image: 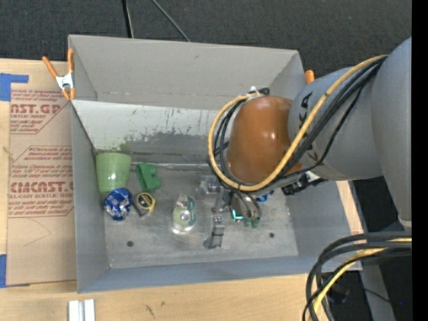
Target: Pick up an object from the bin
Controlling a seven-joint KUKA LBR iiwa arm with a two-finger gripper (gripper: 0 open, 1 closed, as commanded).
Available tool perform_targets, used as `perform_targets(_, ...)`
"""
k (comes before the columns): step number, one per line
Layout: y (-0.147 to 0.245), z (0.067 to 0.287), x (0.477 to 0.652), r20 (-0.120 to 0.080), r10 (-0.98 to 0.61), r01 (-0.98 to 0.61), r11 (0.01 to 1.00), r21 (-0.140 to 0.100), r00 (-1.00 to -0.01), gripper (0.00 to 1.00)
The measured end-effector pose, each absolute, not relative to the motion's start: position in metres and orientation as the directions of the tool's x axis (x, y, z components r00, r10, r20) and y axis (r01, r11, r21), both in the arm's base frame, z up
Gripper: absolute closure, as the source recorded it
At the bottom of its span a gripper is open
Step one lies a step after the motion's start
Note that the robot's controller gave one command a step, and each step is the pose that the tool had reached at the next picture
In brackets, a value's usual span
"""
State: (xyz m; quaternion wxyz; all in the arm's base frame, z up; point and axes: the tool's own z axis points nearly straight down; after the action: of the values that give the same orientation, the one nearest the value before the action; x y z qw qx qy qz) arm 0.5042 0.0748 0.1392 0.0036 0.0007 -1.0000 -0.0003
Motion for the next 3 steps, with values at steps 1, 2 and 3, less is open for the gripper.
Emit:
perform_targets(1, 0.126, 0.066, 0.531, 0.003, 0.000, 0.000, 1.000, 0.003, -1.000, 0.00)
perform_targets(2, 0.191, 0.069, 0.555, 0.000, 0.182, 0.182, 0.983, 0.002, -0.983, 0.00)
perform_targets(3, 0.247, 0.068, 0.582, 0.018, 0.183, 0.183, 0.983, -0.013, -0.983, 0.00)
